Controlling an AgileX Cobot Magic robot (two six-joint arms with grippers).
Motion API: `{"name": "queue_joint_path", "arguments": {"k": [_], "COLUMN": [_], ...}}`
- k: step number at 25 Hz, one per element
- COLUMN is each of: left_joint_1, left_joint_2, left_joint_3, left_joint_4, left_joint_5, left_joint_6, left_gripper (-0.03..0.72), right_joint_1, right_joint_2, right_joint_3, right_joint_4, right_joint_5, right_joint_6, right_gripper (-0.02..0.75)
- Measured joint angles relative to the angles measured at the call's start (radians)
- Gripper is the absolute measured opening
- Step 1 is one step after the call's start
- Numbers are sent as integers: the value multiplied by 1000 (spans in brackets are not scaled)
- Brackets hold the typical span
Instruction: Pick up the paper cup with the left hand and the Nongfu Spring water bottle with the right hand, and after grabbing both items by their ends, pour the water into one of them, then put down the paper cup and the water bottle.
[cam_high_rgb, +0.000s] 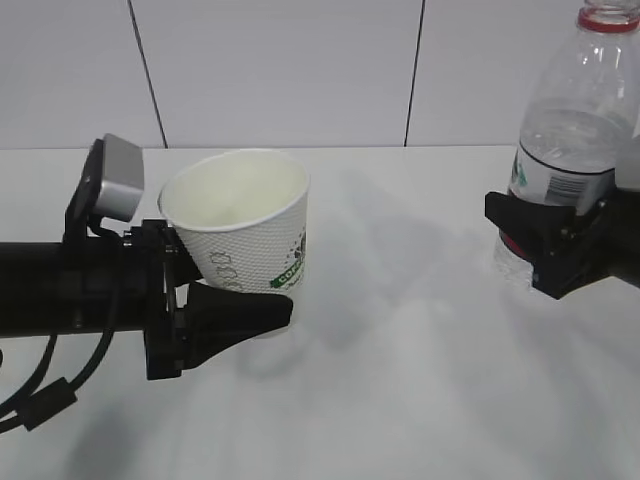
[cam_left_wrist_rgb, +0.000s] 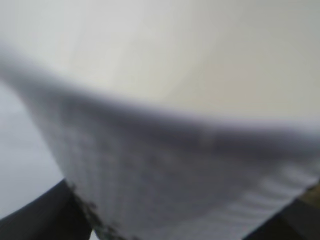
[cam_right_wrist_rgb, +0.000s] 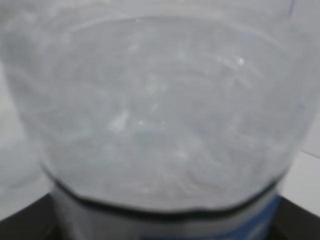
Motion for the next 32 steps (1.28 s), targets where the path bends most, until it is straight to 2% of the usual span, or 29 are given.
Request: {"name": "queue_joint_path", "arguments": {"k": [6, 19, 32], "left_joint_1": [-4, -237, -340], "left_joint_2": [-40, -40, 55], "left_joint_3": [11, 13, -45], "left_joint_4": [-1, -86, -184], "left_joint_5": [-1, 131, 138], "left_joint_6": [19, 145, 152], "left_gripper": [568, 565, 559], "right_joint_1": [0, 0, 0], "right_joint_2": [0, -1, -1], "right_joint_3": [0, 0, 0], "right_joint_4": [-40, -97, -122], "right_joint_5": [0, 5, 9], "right_joint_6": [3, 3, -11], "right_gripper": [495, 494, 494]}}
